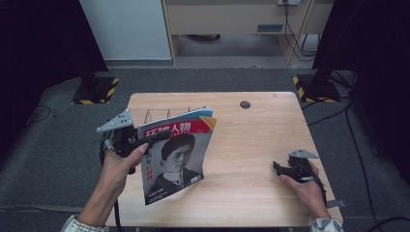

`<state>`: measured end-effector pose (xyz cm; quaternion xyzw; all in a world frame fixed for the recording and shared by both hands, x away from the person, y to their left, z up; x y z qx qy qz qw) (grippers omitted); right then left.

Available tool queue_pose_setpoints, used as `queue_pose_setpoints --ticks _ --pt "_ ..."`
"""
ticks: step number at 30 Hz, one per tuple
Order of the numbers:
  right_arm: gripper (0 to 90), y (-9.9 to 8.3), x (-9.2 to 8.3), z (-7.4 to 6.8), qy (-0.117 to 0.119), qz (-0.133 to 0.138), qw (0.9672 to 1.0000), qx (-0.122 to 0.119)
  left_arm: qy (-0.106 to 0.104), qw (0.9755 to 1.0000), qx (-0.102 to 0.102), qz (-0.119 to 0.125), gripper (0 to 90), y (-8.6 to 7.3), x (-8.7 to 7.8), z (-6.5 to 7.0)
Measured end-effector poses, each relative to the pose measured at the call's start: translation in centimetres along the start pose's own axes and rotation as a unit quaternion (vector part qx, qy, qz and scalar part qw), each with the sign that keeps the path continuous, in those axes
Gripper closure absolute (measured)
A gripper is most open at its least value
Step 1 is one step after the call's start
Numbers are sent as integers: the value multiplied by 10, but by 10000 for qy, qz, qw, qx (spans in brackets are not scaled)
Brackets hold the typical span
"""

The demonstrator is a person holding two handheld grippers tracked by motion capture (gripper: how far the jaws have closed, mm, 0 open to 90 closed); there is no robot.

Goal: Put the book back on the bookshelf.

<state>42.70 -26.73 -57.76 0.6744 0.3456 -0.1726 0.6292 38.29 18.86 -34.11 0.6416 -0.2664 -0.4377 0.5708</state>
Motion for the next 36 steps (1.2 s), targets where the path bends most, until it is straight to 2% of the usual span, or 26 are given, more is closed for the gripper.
queue_pose_setpoints --ticks 21,36 --pt "272 0 0 0 0 0 10000 1 140 9999 -30 24 868 -9 -26 -7" --pt "272 0 0 0 -1 1 10000 0 254 9995 -109 137 868 -16 -52 -12"
Point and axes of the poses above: each handheld gripper's, and its own axes: x roughly forward along the jaws, y roughly out of its top, z roughly to its right, the point moved 6 cm from there along x, roughly forward along the jaws, and after that the axes turned 11 degrees about x, right-handed, at the moved point
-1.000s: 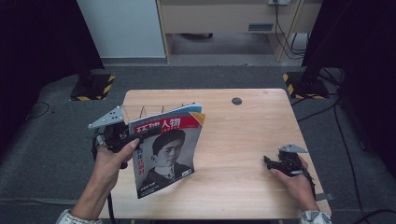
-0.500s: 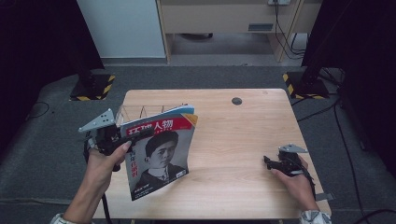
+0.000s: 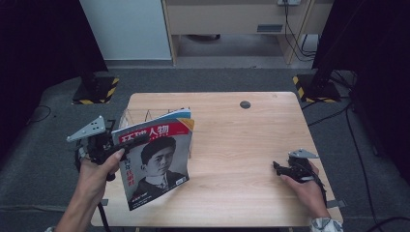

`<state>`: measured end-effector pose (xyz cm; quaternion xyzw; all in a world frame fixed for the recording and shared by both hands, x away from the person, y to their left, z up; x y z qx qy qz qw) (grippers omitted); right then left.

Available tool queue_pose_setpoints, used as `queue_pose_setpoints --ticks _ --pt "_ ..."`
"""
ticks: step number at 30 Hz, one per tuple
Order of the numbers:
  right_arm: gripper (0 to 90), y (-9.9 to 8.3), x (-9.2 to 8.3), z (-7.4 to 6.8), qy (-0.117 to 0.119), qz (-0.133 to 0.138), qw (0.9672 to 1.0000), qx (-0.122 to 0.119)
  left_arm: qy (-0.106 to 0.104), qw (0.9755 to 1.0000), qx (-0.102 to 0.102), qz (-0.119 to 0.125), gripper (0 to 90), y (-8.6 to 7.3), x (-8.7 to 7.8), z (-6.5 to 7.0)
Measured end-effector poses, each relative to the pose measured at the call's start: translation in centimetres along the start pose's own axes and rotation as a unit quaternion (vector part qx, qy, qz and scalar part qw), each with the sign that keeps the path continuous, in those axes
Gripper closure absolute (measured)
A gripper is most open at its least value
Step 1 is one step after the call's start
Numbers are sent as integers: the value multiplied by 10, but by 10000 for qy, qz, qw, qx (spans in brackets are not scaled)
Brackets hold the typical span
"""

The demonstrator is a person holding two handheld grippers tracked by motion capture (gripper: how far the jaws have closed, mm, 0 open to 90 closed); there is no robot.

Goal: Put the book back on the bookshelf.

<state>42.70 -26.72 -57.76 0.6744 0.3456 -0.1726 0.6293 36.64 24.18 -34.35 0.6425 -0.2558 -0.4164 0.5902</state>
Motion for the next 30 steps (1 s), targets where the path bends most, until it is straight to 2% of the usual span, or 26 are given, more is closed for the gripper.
queue_pose_setpoints --ticks 12,30 --pt "272 0 0 0 -1 2 10000 -6 191 9998 -48 -13 868 -6 -15 -9" --pt "273 0 0 0 8 -6 10000 -18 438 9990 -120 12 868 -10 -29 -21"
Point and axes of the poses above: each handheld gripper's, and its own axes: x roughly forward along the jaws, y roughly out of its top, z roughly to its right, the point moved 6 cm from there along x, roughly forward along the jaws, and after that the axes turned 11 degrees about x, right-handed, at the moved point
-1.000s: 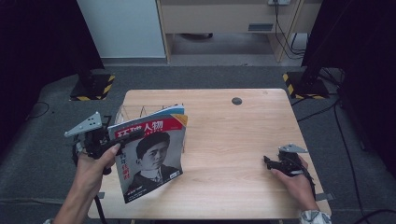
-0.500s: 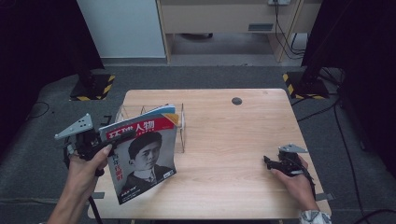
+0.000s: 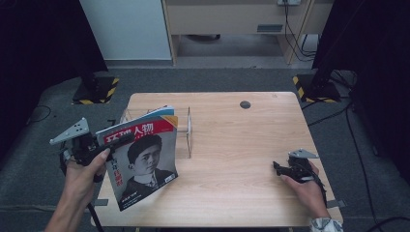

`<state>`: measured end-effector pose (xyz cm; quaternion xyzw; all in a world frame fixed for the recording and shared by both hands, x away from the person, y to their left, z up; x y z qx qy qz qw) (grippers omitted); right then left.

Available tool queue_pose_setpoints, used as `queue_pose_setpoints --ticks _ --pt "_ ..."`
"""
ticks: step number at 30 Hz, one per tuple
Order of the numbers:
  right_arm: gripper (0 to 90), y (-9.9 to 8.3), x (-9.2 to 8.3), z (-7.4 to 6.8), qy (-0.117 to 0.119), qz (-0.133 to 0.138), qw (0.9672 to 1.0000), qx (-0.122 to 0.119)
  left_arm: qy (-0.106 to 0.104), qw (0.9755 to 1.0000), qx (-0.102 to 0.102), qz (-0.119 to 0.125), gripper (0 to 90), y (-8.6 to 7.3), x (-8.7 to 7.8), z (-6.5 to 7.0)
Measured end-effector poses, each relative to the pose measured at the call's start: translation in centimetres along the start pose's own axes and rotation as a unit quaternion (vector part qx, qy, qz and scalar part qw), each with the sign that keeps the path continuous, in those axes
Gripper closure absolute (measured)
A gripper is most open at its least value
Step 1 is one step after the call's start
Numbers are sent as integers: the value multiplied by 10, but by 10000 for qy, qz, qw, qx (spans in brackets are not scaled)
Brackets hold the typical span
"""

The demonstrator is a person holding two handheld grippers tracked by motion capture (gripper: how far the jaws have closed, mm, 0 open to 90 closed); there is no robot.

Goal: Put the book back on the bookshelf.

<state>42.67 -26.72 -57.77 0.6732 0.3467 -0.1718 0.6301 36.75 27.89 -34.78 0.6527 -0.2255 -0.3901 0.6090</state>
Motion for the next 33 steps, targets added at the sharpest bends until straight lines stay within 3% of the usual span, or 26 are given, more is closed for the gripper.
queue_pose_setpoints --ticks 18,33 --pt "274 0 0 0 -7 8 10000 16 302 9995 -82 32 868 -3 -14 -11" --pt "274 0 0 0 -3 6 10000 12 598 9981 -111 35 868 -3 -37 -15"
Point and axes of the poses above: each handheld gripper's, and its own axes: x roughly forward along the jaws, y roughly out of its top, z roughly to its right, the point moved 6 cm from there along x, roughly forward along the jaws, and after that the axes turned 11 degrees about x, right-handed, at the moved point
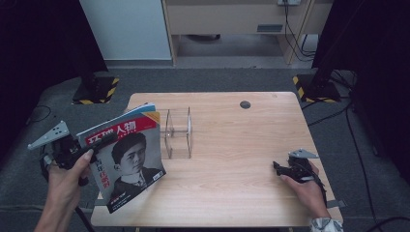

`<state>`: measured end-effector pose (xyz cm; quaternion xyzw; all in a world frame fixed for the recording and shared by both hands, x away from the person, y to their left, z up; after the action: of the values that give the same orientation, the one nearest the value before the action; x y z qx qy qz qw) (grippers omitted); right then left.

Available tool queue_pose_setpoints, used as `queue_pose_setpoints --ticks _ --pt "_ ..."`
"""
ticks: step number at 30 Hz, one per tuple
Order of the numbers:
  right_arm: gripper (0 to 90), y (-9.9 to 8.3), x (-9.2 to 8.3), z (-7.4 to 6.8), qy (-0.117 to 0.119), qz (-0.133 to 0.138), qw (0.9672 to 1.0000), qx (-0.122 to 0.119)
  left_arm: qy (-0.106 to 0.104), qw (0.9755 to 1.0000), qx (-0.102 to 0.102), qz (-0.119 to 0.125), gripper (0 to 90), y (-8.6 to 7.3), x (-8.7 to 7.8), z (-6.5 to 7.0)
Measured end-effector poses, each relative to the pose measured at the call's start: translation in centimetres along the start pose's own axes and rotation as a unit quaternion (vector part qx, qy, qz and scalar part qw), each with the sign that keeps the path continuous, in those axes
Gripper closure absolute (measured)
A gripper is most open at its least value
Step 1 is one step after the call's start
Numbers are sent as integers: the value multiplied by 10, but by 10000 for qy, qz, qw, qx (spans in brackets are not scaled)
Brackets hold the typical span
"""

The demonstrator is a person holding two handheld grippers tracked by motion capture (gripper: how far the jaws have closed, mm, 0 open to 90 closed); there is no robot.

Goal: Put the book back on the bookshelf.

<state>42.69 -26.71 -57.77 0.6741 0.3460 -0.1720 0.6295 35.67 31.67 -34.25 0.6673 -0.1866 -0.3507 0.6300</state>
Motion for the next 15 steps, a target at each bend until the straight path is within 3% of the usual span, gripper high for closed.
queue_pose_setpoints --ticks 15 --pt "274 0 0 0 -2 2 10000 -3 336 9994 -100 -27 868 1 -15 -11"
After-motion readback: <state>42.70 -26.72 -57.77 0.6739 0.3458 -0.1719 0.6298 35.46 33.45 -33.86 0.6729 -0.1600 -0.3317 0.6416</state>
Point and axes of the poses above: each handheld gripper's, and its own axes: x roughly forward along the jaws, y roughly out of its top, z roughly to its right, the point moved 6 cm from there along x, roughly forward along the jaws, and after that the axes turned 11 degrees about x, right-handed, at the moved point
